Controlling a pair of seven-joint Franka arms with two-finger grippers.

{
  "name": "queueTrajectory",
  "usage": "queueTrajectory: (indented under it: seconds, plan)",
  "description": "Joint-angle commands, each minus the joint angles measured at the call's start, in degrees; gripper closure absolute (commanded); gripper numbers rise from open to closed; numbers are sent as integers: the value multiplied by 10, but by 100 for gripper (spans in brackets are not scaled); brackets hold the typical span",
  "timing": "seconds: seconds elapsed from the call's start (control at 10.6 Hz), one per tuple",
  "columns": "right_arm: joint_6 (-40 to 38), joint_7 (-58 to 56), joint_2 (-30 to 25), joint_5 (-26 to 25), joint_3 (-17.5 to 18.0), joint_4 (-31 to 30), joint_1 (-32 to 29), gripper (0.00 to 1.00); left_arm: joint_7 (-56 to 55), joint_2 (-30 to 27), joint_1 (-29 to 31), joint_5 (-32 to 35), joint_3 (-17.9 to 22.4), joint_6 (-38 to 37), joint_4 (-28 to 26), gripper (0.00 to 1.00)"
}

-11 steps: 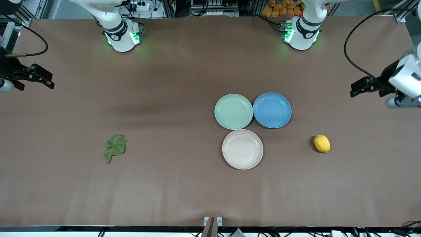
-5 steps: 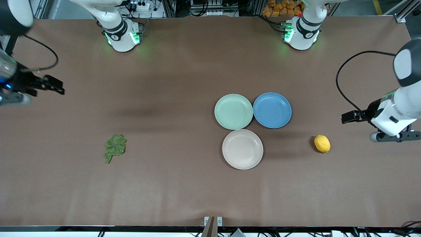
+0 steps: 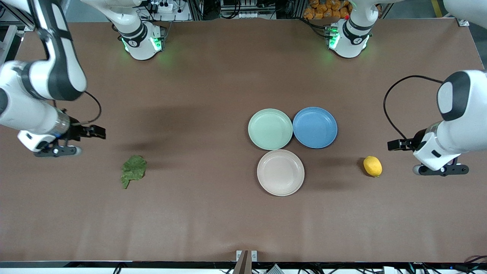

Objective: Place lemon and lettuce in plates
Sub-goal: 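Reach the right gripper to the lettuce while the left gripper reaches the lemon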

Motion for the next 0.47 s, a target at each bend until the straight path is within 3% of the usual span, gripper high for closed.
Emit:
queueTrajectory:
  seconds: [0.0, 0.09, 0.19, 0.38]
  plan:
    - [91, 5, 59, 46, 3, -3, -4, 0, -36, 46, 3, 11, -1, 48, 4, 0]
    - [126, 6, 84, 60, 3, 0, 1, 0, -68, 64, 4, 11, -2, 66, 4, 0]
    - [165, 6, 109, 60, 3, 2, 10, 9, -86, 84, 4, 11, -2, 89, 4, 0]
    - [212, 22, 155, 58, 3, 20, 22, 12, -116, 132, 13, 10, -2, 145, 2, 0]
